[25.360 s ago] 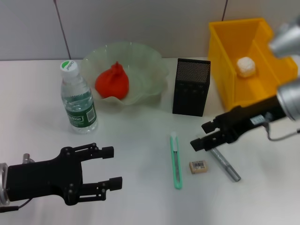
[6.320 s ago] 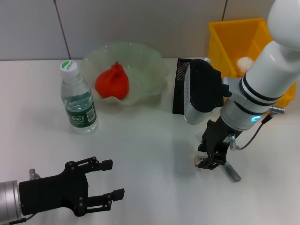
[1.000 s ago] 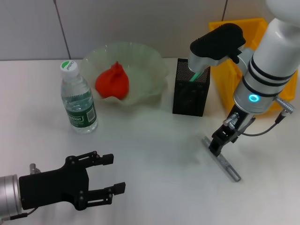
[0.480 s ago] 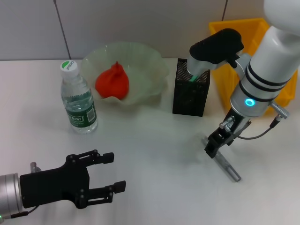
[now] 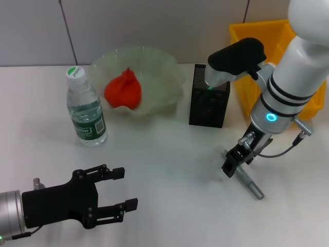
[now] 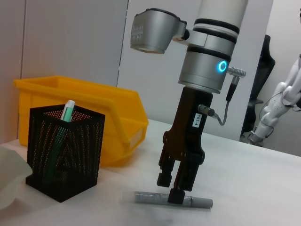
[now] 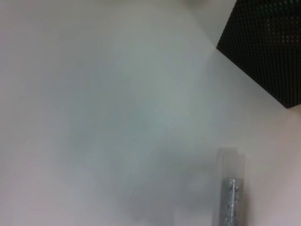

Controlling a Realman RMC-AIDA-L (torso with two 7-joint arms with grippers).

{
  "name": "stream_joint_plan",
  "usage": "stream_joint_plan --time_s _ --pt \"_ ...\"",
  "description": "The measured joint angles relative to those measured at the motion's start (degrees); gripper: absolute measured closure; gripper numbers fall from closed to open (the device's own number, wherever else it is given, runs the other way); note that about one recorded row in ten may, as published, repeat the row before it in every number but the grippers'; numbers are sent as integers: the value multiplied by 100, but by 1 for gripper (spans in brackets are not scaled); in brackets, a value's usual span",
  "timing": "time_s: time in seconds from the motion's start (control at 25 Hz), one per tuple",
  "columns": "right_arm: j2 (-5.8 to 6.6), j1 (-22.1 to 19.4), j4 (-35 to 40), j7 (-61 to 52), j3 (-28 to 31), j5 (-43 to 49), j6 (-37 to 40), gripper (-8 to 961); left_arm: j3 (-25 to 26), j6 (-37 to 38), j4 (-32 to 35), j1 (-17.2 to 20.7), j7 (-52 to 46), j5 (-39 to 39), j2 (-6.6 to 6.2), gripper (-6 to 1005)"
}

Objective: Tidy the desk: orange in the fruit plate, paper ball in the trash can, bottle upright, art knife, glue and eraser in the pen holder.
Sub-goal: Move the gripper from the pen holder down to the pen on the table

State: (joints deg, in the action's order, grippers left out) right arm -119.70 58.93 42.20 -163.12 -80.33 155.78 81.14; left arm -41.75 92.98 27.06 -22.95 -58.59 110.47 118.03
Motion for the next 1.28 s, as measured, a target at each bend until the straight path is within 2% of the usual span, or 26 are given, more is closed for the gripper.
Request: stream_joint_plan --time_s 1.28 --pt "0 65 -297 32 -79 9 -221 399 -14 8 19 -37 17 4 0 212"
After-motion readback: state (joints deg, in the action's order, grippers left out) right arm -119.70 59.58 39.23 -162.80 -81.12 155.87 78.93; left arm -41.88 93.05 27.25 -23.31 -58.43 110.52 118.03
